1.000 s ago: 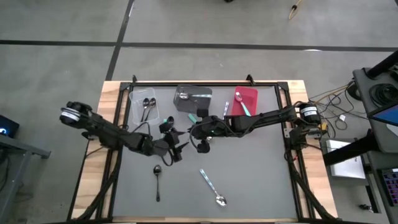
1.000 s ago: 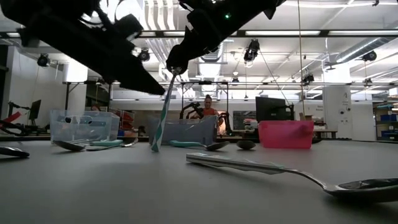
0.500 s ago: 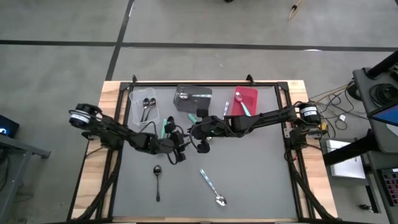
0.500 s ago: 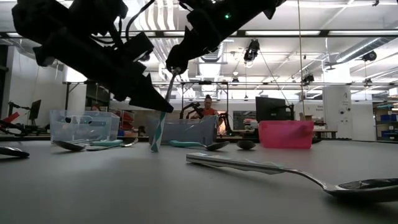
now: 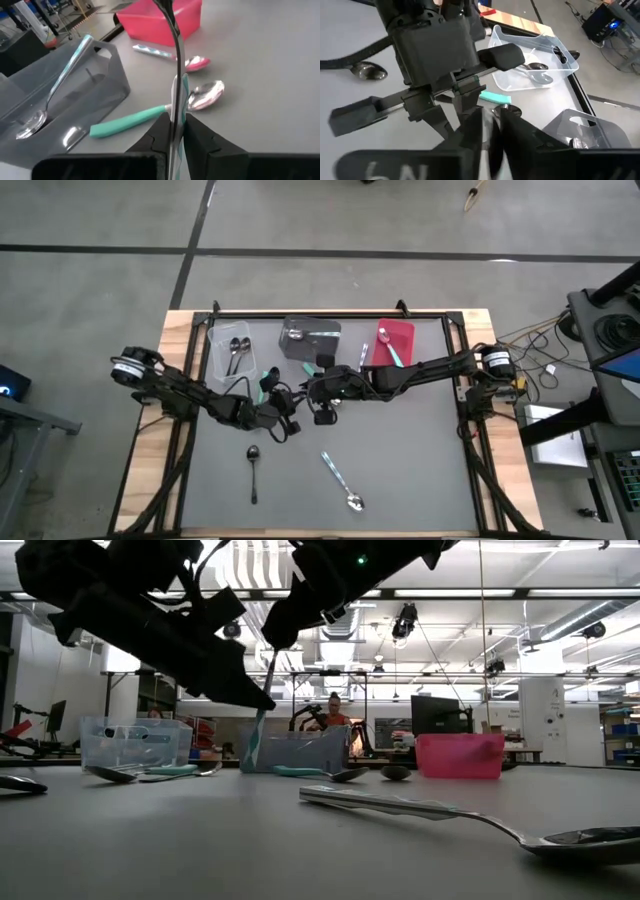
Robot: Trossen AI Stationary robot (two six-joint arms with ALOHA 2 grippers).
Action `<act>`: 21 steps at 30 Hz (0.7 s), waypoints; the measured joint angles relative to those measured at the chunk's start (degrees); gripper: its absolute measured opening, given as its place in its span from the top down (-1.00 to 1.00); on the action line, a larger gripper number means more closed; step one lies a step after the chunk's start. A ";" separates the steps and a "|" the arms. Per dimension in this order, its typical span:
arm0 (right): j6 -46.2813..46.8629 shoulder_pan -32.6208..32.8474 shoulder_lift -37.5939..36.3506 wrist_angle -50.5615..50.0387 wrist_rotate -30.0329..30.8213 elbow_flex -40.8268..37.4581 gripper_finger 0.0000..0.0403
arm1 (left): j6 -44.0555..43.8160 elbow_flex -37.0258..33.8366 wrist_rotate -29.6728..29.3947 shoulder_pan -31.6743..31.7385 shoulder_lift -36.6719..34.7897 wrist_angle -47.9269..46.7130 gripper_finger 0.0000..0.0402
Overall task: Sort silverware by color (type)
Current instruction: Put the middle blue patterned spoon into the black bin
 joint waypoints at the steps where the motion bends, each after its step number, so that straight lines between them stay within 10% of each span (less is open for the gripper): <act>1: 0.02 0.00 0.00 0.36 -0.02 0.00 0.62 | -0.44 0.07 -0.05 0.00 -0.01 0.22 0.93; 10: 0.71 0.02 -3.53 3.72 4.24 0.00 0.15 | -1.90 0.07 -5.02 0.02 -0.55 2.91 0.93; 21: 4.99 2.57 -12.15 4.06 4.72 -0.54 0.08 | -1.43 0.07 -15.19 0.07 -3.25 4.96 0.93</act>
